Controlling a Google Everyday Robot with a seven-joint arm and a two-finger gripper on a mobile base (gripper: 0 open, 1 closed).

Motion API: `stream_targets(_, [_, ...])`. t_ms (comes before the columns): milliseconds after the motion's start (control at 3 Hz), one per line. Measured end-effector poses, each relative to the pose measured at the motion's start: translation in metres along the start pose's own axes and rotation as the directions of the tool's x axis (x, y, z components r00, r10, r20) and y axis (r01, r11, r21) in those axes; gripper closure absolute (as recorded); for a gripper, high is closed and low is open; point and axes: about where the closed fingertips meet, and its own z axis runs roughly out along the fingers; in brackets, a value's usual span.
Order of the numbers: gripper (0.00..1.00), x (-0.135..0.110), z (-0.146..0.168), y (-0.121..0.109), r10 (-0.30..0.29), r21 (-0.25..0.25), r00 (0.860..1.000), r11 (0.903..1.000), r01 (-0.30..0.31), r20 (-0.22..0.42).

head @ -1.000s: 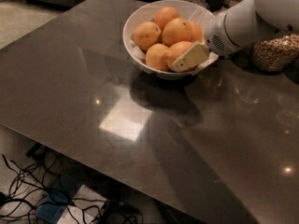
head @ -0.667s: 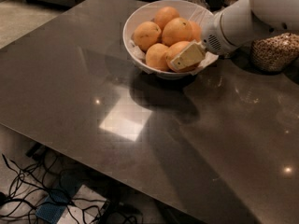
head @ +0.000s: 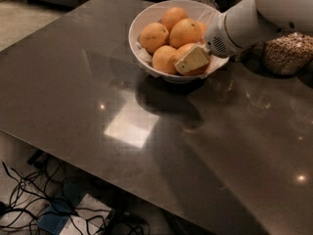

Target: Pick orange from white bowl

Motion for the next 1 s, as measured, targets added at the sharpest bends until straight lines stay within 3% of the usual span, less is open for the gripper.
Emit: stream_targets(1000, [0.3,0.015,0.021,0.01,0.028,-0.046,0.999,0.9985,-0.03,-0.046])
